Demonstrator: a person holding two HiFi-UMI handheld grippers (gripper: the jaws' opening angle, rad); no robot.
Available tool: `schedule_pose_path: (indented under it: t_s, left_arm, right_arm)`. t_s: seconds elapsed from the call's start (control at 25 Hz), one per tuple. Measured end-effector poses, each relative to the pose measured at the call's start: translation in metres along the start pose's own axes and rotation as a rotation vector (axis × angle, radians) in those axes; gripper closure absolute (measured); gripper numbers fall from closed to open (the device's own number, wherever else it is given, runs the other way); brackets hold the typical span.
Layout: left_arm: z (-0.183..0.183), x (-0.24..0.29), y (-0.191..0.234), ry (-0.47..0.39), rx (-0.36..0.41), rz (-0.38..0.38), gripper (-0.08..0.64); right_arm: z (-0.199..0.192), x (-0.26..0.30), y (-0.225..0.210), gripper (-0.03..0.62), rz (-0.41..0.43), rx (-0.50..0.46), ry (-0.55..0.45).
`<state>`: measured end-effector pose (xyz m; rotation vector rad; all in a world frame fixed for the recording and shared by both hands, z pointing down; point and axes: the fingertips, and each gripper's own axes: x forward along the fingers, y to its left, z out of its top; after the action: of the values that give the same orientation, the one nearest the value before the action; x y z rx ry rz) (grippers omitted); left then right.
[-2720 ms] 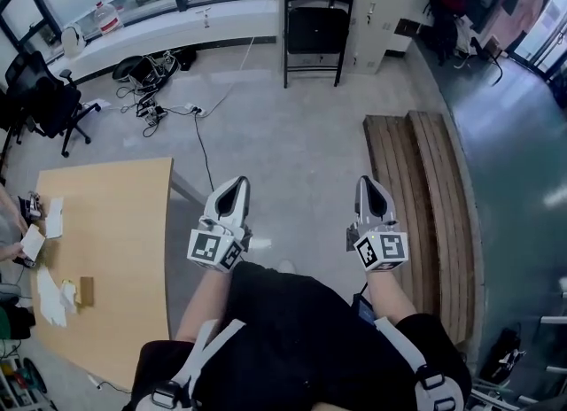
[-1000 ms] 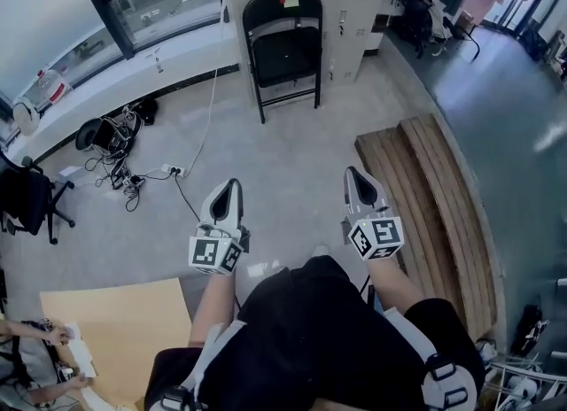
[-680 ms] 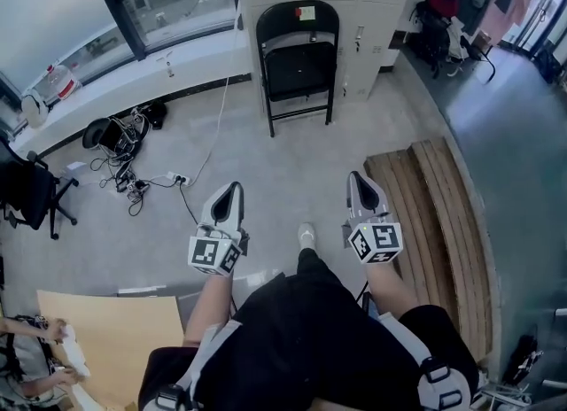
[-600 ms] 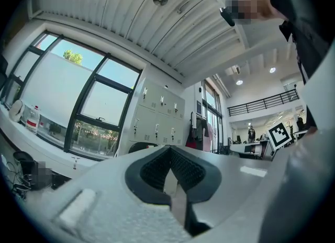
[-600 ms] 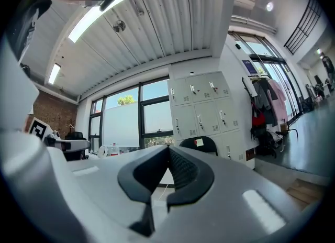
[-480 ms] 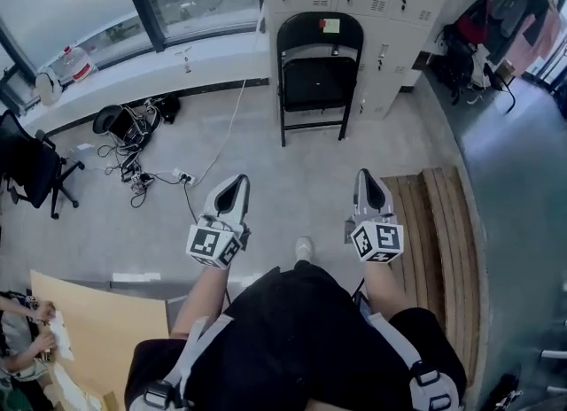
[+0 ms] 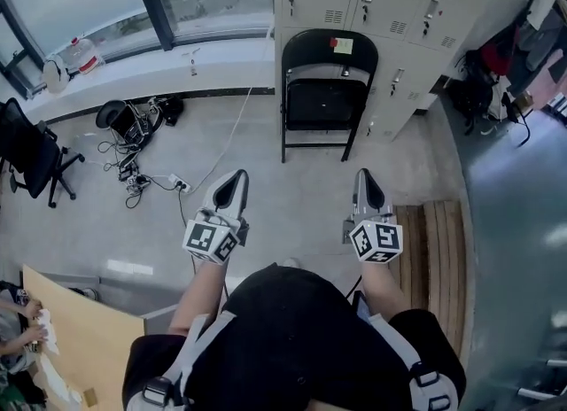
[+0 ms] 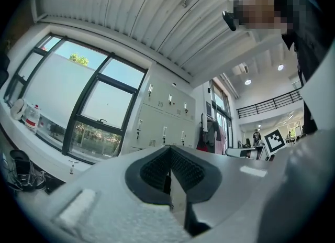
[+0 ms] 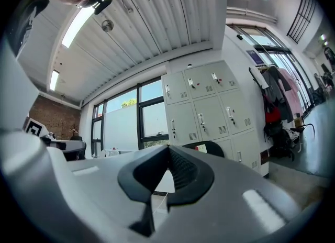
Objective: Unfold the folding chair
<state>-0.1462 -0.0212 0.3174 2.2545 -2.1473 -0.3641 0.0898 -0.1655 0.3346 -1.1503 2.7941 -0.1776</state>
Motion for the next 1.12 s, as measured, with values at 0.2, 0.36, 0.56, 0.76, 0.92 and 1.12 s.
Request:
schedule_pose_path:
  t_s: [0.2, 0.36, 0.56, 0.76, 0.92, 1.12]
  left_arm:
    - [-0.012, 0.031, 0.005, 0.017, -0.011, 0.013, 0.561]
    - [-0.021, 0.049, 0.015, 0.026, -0.021, 0.029, 0.560]
    - [-0.028, 0.076, 0.035, 0.029, -0.012, 0.024, 0.561]
    - [-0.026, 0.128, 0.060, 0.004, 0.021, -0.026, 0.561]
    - [-0.024, 0.170, 0.082, -0.004, 0.021, -0.058, 0.561]
    - [-0.025, 0.220, 0.112, -0.006, -0.003, -0.096, 0.560]
  right_arm:
    - [-0.004, 0.031, -0.016, 0.586, 0.033, -0.010, 0.036]
    - [-0.012, 0.047, -0.029, 0.586, 0.031, -0.009, 0.062]
    - [-0.021, 0.070, -0.039, 0.586, 0.007, 0.011, 0.074]
    - [-0.021, 0.110, -0.059, 0.586, -0.043, -0.002, 0.058]
    - [-0.020, 0.146, -0.070, 0.586, -0.083, 0.000, 0.064]
    - [-0.007, 0.192, -0.072, 0.586, -0.110, -0.007, 0.043]
